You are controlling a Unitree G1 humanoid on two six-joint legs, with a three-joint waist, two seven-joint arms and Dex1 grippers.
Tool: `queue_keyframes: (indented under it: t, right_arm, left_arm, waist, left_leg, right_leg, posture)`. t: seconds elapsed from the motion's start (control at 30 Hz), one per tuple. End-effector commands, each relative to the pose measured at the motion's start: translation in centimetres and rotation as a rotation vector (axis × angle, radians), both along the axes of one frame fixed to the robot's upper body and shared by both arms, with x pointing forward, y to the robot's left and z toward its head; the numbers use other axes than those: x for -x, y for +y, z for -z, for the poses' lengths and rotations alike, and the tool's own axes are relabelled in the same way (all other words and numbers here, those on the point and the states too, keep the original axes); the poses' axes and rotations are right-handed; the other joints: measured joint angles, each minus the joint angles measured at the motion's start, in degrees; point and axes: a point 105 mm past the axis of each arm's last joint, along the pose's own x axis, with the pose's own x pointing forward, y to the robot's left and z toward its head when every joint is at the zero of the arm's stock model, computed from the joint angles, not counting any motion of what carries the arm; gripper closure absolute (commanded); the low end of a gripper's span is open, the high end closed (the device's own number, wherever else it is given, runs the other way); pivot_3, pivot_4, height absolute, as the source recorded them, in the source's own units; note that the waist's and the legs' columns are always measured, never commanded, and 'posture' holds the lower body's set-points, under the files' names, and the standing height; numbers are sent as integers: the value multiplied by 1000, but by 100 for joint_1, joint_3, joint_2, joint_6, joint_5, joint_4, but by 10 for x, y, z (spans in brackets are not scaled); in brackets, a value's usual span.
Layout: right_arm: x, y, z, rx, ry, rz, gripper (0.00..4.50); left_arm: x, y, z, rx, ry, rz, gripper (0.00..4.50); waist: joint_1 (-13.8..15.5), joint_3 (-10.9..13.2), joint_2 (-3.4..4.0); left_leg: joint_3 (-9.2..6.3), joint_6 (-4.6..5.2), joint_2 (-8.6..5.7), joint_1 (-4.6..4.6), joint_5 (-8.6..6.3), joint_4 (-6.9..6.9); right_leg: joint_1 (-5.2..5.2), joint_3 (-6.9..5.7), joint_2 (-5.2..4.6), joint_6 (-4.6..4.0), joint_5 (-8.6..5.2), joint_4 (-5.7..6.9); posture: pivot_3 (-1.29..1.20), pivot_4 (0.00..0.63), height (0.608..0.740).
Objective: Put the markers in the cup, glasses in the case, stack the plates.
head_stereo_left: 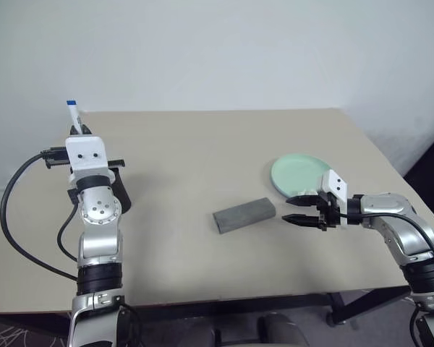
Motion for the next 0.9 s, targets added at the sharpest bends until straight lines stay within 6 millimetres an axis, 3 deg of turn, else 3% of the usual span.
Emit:
queue_keyframes:
  t: [0.03, 0.27, 0.9]
  right_arm:
    - [-4, -1, -17, -6, -73, -6, 1895]
    - [-3, -2, -17, -6, -72, 0, 1895]
    - [-7, 1, -19, -14, -83, -1, 1895]
  left_arm:
    - [-2, -1, -18, -26, -68, 16, 4023]
    - [-6, 2, -15, -22, -58, -3, 1726]
    - [-13, -20, -28, 53, -95, 130, 1726]
  waist:
    - [-1, 0, 0]
    - [-1, 0, 0]
    - [-1, 0, 0]
  left_leg:
    - [0, 0, 0, 0, 0, 0]
    - [0, 0, 0, -1, 0, 0]
    - [0, 0, 1, 0, 0, 0]
  right_leg:
    - [0, 0, 0, 0, 0, -1]
    - [0, 0, 0, -1, 1, 0]
    - [0, -1, 0, -2, 2, 0]
  posture:
    - [0, 0, 740]
    - [0, 0, 740]
    - [0, 0, 740]
